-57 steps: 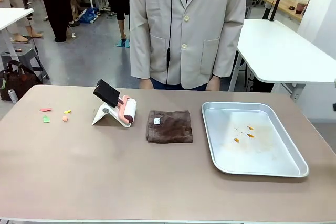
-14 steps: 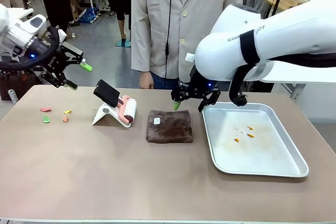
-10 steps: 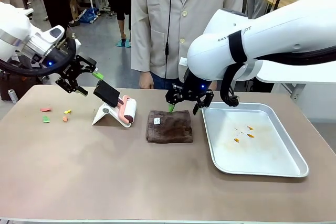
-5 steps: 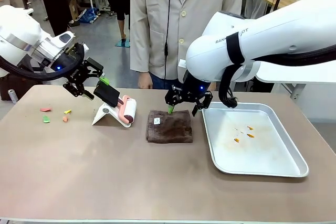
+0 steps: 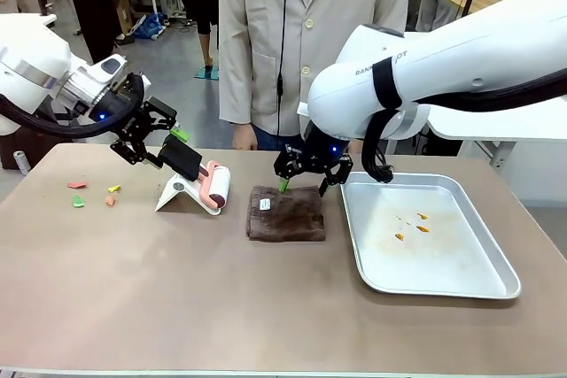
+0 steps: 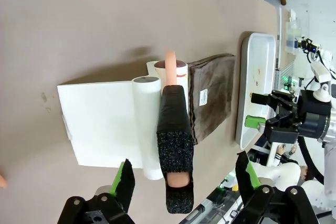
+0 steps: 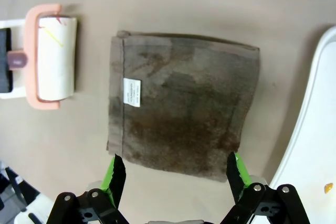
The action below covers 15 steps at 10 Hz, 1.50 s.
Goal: Clean the surface of the table.
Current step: Hold the Lint Roller with your left hand and the towel with your right hand.
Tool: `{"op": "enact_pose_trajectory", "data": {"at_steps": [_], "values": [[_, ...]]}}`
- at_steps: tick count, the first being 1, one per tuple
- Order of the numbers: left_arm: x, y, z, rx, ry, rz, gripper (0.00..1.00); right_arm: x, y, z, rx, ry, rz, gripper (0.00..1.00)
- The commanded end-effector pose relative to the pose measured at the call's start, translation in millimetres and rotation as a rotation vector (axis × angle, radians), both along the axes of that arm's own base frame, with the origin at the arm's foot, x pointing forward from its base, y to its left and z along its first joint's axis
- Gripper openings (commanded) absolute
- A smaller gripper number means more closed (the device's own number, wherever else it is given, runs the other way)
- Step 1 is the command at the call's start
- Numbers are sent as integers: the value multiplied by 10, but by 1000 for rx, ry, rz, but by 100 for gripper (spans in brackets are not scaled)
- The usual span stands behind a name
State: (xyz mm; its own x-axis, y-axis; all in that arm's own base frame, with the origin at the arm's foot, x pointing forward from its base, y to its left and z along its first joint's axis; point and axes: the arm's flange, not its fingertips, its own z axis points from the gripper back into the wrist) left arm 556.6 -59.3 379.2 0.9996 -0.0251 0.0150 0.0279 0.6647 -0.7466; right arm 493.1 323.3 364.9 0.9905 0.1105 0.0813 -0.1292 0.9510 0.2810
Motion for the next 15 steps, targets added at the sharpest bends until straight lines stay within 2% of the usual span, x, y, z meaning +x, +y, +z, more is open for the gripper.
{"op": "enact_pose_trajectory", "data": {"at_steps": [1, 4, 6, 8, 11, 15], "values": [[8, -4, -3, -37, -32, -14, 100, 121, 147, -60, -57, 8, -86, 100], [24, 0, -19, -43, -25, -19, 100, 191, 188, -222, -150, 35, -133, 100], [33, 26, -11, -48, -28, -18, 100, 196, 248, -337, -256, 9, -202, 100], [33, 53, -11, -53, -30, -22, 100, 235, 254, -455, -273, 34, -202, 100], [30, 90, -6, -64, -38, -26, 100, 306, 206, -609, -287, 28, -222, 100], [33, 112, -12, -67, -42, -34, 100, 312, 213, -639, -292, 29, -209, 100]]}}
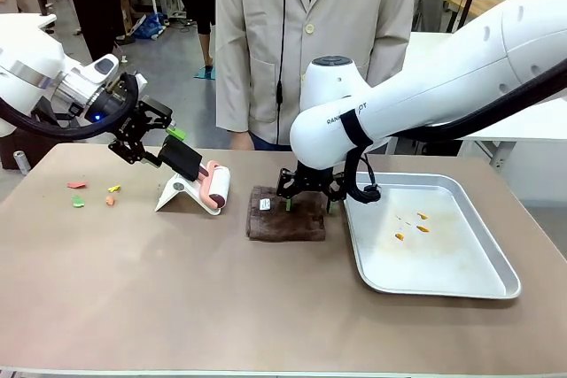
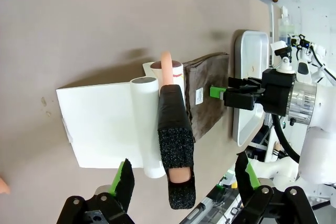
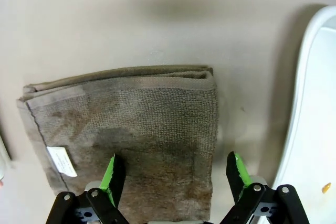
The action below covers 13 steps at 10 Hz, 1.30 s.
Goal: Clean the surface of the table.
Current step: Hold the Lint Roller with your left hand and the towel with your right hand.
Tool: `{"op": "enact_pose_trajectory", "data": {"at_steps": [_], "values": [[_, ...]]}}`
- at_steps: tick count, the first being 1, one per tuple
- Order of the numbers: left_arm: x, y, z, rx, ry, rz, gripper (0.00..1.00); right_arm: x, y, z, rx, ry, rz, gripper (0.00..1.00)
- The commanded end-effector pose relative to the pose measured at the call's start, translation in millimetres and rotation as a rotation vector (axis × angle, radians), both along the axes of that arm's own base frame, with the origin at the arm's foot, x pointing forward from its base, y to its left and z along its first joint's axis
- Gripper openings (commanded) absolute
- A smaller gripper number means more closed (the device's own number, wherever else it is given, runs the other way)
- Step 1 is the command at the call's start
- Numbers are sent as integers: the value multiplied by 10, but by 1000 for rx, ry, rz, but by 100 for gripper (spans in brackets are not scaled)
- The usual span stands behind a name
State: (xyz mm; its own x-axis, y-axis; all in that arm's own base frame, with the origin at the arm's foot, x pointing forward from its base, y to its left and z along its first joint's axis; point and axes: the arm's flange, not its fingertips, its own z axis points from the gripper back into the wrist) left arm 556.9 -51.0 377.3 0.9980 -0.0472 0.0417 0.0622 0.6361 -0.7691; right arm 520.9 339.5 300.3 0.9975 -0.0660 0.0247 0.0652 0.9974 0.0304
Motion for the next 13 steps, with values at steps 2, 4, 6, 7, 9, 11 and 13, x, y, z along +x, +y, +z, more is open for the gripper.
{"op": "enact_pose_trajectory", "data": {"at_steps": [2, 4, 6, 7, 9, 11, 13], "values": [[36, 36, 6, -32, -20, -17, 100, 35, 49, 1, -38, -18, -19, 100], [40, 42, 9, -37, -22, -20, 100, 42, 52, 1, -44, -11, -17, 100], [43, 40, 14, -35, -26, -26, 100, 45, 55, -1, -39, -8, -17, 100], [55, 36, 12, -34, -32, -36, 100, 40, 68, -6, -45, -1, -12, 100], [56, 37, 10, -33, -34, -36, 100, 39, 68, -5, -45, -1, -11, 100], [53, 39, 14, -27, -45, -34, 40, 41, 64, -11, -49, -7, -7, 57], [57, 35, 13, -18, -47, -37, 0, 40, 69, -12, -43, 1, -12, 0]]}}
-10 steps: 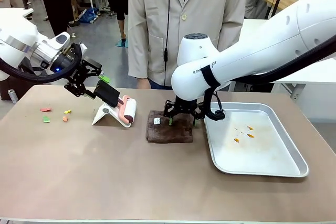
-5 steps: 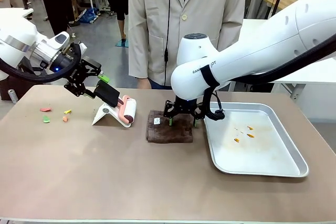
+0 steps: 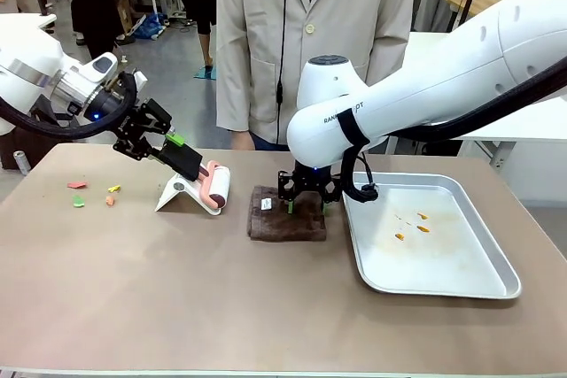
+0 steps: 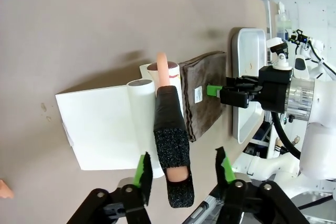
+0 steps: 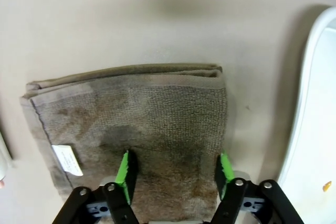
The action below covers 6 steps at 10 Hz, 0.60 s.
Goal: Clean the surface of the table.
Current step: Hold the Lint Roller with your left hand and the towel with your right hand.
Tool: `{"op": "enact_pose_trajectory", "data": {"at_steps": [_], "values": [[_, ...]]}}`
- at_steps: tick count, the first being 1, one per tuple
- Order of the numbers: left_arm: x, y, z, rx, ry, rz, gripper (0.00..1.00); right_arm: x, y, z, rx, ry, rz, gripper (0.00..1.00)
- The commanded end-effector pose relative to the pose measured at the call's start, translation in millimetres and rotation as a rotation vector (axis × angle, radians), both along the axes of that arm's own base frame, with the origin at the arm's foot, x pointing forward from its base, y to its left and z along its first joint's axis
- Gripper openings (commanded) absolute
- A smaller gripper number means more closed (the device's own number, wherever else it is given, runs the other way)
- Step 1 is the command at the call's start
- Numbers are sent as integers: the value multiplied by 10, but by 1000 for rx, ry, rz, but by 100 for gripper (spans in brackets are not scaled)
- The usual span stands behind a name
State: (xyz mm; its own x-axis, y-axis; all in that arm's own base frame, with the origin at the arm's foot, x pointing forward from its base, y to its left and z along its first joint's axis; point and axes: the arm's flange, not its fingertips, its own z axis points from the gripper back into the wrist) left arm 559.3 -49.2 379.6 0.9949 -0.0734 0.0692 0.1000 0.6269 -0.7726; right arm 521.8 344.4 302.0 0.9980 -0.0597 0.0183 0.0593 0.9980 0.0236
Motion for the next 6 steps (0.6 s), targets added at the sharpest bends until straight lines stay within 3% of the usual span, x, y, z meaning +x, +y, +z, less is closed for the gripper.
{"op": "enact_pose_trajectory", "data": {"at_steps": [1, 2, 3, 4, 6], "values": [[35, 14, -12, -10, -20, -12, 0, 32, 19, -33, -35, -6, -19, 0], [29, 16, -5, -14, -28, -13, 0, 34, 17, -34, -34, -5, -19, 0], [26, 13, -2, -18, -33, -13, 4, 38, 18, -37, -34, -3, -19, 13], [22, 11, 2, -20, -37, -14, 0, 37, 17, -40, -34, 0, -18, 4], [17, 8, 12, -22, -43, -16, 0, 37, 13, -47, -31, 5, -19, 0]]}}
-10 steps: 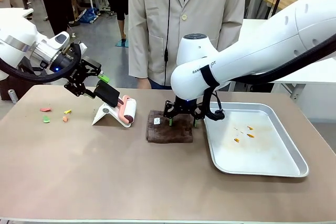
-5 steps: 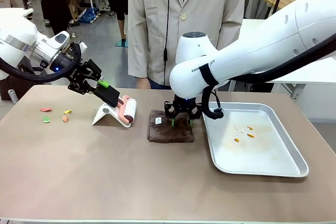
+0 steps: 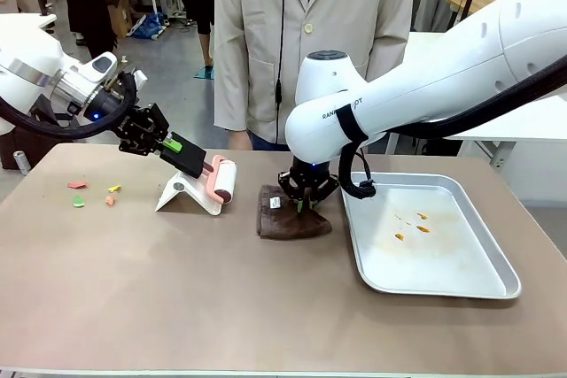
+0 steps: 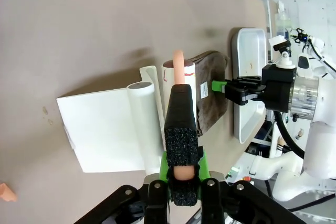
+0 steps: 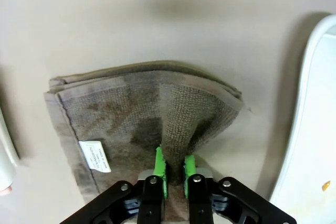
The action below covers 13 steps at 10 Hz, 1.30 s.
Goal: Clean the surface of the table.
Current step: Hold the Lint Roller with your left hand and the towel with your right hand.
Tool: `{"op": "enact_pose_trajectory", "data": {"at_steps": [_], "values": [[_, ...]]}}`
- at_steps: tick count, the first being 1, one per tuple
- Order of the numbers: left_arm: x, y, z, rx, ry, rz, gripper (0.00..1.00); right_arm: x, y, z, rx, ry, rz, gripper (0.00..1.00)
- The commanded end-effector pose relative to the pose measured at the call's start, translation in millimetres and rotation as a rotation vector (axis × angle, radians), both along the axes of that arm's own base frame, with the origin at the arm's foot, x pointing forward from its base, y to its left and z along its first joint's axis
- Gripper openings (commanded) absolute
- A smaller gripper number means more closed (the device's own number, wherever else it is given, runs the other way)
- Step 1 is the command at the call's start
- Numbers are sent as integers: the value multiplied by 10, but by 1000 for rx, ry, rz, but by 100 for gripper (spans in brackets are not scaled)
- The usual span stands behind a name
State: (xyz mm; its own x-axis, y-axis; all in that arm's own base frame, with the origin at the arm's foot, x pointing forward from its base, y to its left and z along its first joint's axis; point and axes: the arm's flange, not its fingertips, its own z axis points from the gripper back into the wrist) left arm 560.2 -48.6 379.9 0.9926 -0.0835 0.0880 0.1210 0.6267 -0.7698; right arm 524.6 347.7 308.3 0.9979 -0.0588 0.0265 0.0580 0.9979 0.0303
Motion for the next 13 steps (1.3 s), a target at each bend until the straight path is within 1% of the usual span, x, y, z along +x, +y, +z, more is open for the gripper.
{"op": "enact_pose_trajectory", "data": {"at_steps": [1, 5, 7, 10, 12, 13], "values": [[3, 2, 14, -25, -27, -6, 0, 9, -20, -114, -36, 16, -20, 0], [-11, -7, 26, -35, -28, -2, 0, 19, -18, -109, -25, 17, -22, 0], [-21, -11, 45, -47, -31, -5, 0, 22, -79, -69, 20, 24, -24, 0], [-113, 64, 176, -112, -38, -30, 0, -48, -411, 242, 223, 29, -9, 0], [-234, 159, 331, -168, -56, -52, 0, -184, -672, 485, 410, 12, 30, 0], [-309, 211, 417, -197, -67, -68, 0, -258, -776, 573, 523, 20, 64, 0]]}}
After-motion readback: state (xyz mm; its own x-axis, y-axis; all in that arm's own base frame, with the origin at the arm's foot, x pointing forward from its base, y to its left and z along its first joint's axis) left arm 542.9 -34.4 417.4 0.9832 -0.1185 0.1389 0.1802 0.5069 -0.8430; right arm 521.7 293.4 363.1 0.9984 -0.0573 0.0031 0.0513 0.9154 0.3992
